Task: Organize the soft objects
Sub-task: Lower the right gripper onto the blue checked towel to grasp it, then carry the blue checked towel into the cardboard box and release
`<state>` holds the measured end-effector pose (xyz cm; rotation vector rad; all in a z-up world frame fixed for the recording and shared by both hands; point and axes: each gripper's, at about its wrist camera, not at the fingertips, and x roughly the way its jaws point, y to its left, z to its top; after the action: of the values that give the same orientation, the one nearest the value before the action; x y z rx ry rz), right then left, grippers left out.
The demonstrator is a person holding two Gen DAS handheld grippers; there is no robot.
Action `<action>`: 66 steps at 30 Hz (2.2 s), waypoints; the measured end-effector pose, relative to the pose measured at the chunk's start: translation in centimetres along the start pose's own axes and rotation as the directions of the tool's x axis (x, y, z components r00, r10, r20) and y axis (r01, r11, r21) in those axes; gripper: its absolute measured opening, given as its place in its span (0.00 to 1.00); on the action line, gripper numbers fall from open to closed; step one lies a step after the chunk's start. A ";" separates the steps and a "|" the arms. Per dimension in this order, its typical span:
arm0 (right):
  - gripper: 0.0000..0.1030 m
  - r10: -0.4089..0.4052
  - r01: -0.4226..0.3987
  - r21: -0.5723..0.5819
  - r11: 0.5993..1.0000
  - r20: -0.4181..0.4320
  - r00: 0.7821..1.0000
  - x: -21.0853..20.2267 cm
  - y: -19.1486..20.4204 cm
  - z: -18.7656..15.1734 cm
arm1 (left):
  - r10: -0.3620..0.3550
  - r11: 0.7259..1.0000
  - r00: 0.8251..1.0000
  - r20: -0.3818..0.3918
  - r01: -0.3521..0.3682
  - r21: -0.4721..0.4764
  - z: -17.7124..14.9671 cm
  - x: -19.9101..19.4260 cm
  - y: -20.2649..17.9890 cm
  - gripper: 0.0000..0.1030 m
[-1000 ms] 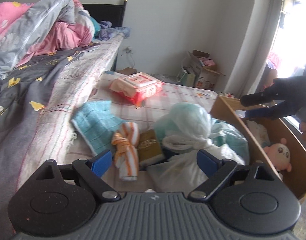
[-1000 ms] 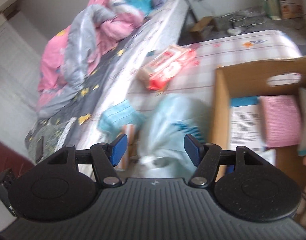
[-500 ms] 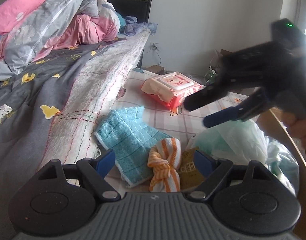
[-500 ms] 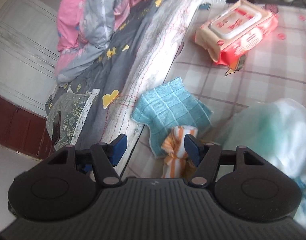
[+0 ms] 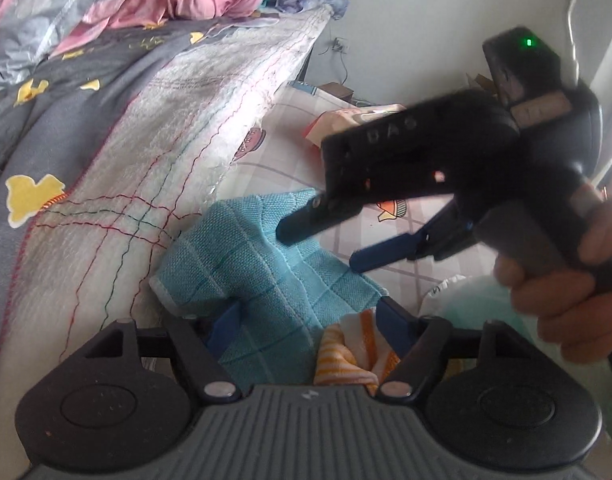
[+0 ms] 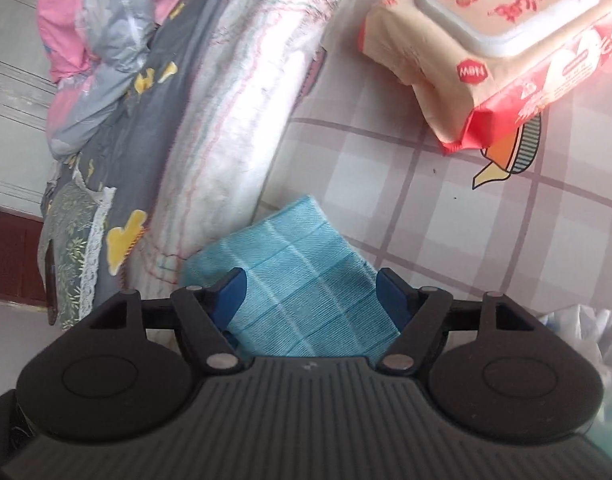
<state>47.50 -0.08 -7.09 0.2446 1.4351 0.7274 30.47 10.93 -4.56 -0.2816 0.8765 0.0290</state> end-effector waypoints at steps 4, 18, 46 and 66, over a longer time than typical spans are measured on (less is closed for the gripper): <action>0.83 0.051 -0.051 0.006 0.999 -0.022 0.998 1.2 -0.1 0.0 | -0.024 0.999 1.000 -0.020 0.023 -0.043 0.3 0.7 0.7 0.79; 0.59 0.251 -0.250 0.027 0.968 -0.138 0.958 2.8 0.9 0.0 | -0.129 0.987 0.992 0.006 0.129 -0.098 1.0 1.1 1.5 0.77; 0.29 0.374 -0.339 -0.178 0.924 0.222 0.901 -19.5 5.1 -9.2 | -0.353 0.928 0.897 0.268 0.298 0.225 1.2 -16.3 -9.3 0.84; 0.19 0.125 -0.256 0.214 0.943 0.485 0.865 -33.6 -17.4 -30.9 | -0.576 0.769 0.818 -0.008 0.545 0.334 -7.7 -16.0 -22.9 0.84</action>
<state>24.50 -41.34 5.46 0.7401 1.0480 0.5762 17.59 -11.62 8.26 -0.2234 0.6578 -0.6571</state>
